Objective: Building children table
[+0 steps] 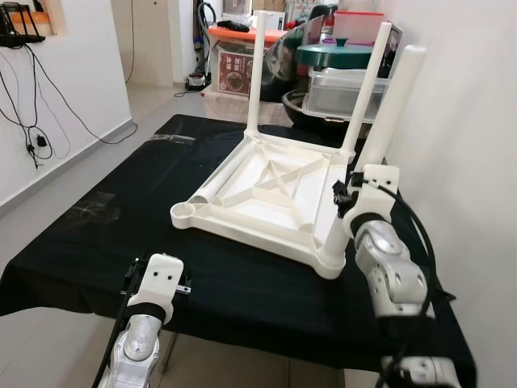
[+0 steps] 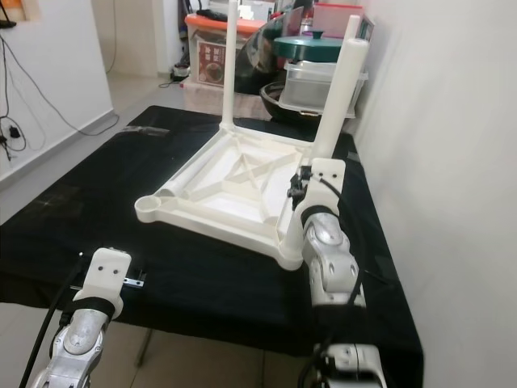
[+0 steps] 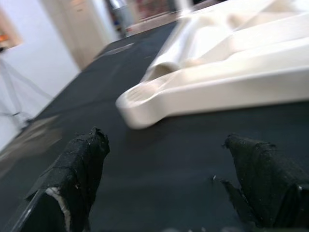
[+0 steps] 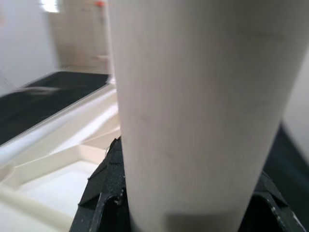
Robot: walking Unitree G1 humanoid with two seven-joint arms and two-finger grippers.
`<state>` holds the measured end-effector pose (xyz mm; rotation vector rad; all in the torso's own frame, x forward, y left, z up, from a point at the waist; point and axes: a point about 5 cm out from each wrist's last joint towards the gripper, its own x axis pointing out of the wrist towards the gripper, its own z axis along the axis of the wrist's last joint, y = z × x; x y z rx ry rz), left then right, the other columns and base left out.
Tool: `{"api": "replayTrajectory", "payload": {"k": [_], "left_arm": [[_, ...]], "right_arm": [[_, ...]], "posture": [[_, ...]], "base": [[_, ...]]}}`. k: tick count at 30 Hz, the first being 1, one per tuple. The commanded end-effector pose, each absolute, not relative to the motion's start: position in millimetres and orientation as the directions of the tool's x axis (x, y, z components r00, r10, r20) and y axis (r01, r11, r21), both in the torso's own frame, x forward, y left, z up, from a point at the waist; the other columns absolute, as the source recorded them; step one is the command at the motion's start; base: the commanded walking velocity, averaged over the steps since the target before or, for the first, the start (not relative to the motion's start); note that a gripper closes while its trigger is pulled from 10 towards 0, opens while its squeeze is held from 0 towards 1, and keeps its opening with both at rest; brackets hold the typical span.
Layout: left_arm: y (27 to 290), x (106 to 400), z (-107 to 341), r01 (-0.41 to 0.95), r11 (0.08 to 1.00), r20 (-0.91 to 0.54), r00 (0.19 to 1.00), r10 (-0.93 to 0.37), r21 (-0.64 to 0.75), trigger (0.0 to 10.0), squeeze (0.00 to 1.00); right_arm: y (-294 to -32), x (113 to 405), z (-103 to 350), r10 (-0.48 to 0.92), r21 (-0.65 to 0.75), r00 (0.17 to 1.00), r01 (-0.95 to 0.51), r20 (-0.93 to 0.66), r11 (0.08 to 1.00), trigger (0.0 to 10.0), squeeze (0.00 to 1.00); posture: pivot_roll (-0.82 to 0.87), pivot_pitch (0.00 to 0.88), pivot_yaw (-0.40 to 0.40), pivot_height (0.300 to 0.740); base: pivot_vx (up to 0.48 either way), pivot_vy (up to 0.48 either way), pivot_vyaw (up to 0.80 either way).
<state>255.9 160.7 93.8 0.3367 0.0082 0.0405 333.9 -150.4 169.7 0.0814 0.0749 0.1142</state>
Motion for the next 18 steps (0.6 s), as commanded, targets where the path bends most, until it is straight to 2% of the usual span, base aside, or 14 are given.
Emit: {"api": "replayTrajectory", "payload": {"k": [1, 2, 3, 4, 5, 7, 8, 10, 12, 13, 14, 15, 16, 18], "left_arm": [[154.2, 258.2, 96.1, -0.015, 0.943, 0.007, 1.0, 0.013, 0.331, 10.0, 0.0], [154.2, 258.2, 96.1, -0.015, 0.943, 0.007, 1.0, 0.013, 0.331, 10.0, 0.0], [153.2, 258.8, 96.2, -0.012, 0.944, 0.007, 1.0, 0.01, 0.331, 10.0, 0.0], [152.7, 260.0, 96.5, -0.011, 0.944, 0.009, 1.0, 0.008, 0.33, 10.0, 0.0], [152.7, 260.0, 96.5, -0.011, 0.944, 0.009, 1.0, 0.008, 0.33, 10.0, 0.0], [152.7, 261.6, 97.1, -0.012, 0.944, 0.012, 1.0, 0.008, 0.33, 10.0, 0.0], [153.0, 261.8, 97.2, -0.013, 0.944, 0.013, 1.0, 0.009, 0.33, 10.0, 0.0], [153.2, 261.8, 97.2, -0.014, 0.944, 0.013, 1.0, 0.01, 0.329, 10.0, 0.0], [153.8, 261.8, 97.2, -0.02, 0.944, 0.015, 1.0, 0.016, 0.33, 10.0, 0.0], [153.8, 261.8, 97.2, -0.02, 0.944, 0.015, 1.0, 0.016, 0.33, 10.0, 0.0], [154.3, 261.5, 97.6, -0.025, 0.944, 0.017, 1.0, 0.021, 0.33, 10.0, 0.0], [154.8, 261.1, 97.7, -0.028, 0.943, 0.018, 1.0, 0.023, 0.33, 10.0, 0.0], [154.8, 261.1, 97.7, -0.028, 0.943, 0.018, 1.0, 0.023, 0.33, 10.0, 0.0], [155.5, 260.6, 97.7, -0.031, 0.943, 0.019, 0.999, 0.026, 0.331, 10.0, 0.0]], "right_arm": [[-128.3, 324.8, 133.9, 0.28, 0.162, 0.937, -0.249, -0.211, 0.955, 10.0, 0.0], [-128.3, 324.8, 133.9, 0.28, 0.162, 0.937, -0.249, -0.211, 0.955, 10.0, 0.0], [-113.1, 327.1, 149.2, 0.411, 0.223, 0.904, -0.378, -0.121, 0.898, 10.0, 1.0], [-98.2, 326.2, 167.4, 0.607, 0.223, 0.794, -0.588, -0.024, 0.778, 10.0, 0.0], [-98.2, 326.2, 167.4, 0.607, 0.223, 0.794, -0.588, -0.024, 0.778, 10.0, 0.0], [-84.1, 316.5, 189.9, 0.858, 0.172, 0.51, -0.852, 0.065, 0.494, 10.0, 0.0], [-83.5, 312.9, 194.1, 0.9, 0.159, 0.43, -0.896, 0.075, 0.415, 10.0, 0.0], [-83.7, 310.2, 196.1, 0.913, 0.161, 0.401, -0.909, 0.079, 0.385, 10.0, 0.0], [-77.5, 305.0, 193.9, 0.964, 0.096, 0.264, -0.961, 0.039, 0.26, 10.0, 0.0], [-77.5, 305.0, 193.9, 0.964, 0.096, 0.264, -0.961, 0.039, 0.26, 10.0, 0.0], [-69.4, 311.8, 189.7, 0.958, 0.106, 0.283, -0.955, 0.044, 0.277, 0.0, 0.0], [-67.0, 319.0, 188.1, 0.934, 0.128, 0.352, -0.931, 0.059, 0.342, 0.0, 0.0], [-67.0, 319.0, 188.1, 0.934, 0.128, 0.352, -0.931, 0.059, 0.342, 0.0, 0.0], [-65.5, 326.6, 186.3, 0.904, 0.15, 0.422, -0.9, 0.071, 0.409, 0.0, 0.0]], "posture": [[0.03, 0.0, -0.075, 0.74], [0.03, 0.0, -0.075, 0.74], [0.03, 0.0, -0.07, 0.74], [0.03, 0.0, -0.069, 0.74], [0.03, 0.0, -0.069, 0.74], [0.04, 0.0, -0.078, 0.74], [0.04, 0.0, -0.078, 0.74], [0.04, 0.0, -0.078, 0.74], [0.05, 0.0, -0.091, 0.74], [0.05, 0.0, -0.091, 0.74], [0.06, 0.0, -0.102, 0.74], [0.06, 0.0, -0.102, 0.74], [0.06, 0.0, -0.102, 0.74], [0.06, 0.0, -0.102, 0.74]], "base": [[0.0, 0.0, 0.0], [0.0, 0.0, 0.0], [0.0, 0.0, 0.0], [0.0, 0.0, 0.0], [0.0, 0.0, 0.0], [0.0, 0.0, 0.0], [0.0, 0.0, 0.0], [0.0, 0.0, 0.0], [0.0, 0.0, 0.0], [0.0, 0.0, 0.0], [0.0, 0.0, 0.0], [0.0, 0.0, 0.0], [0.0, 0.0, 0.0], [0.0, 0.0, 0.0]]}}
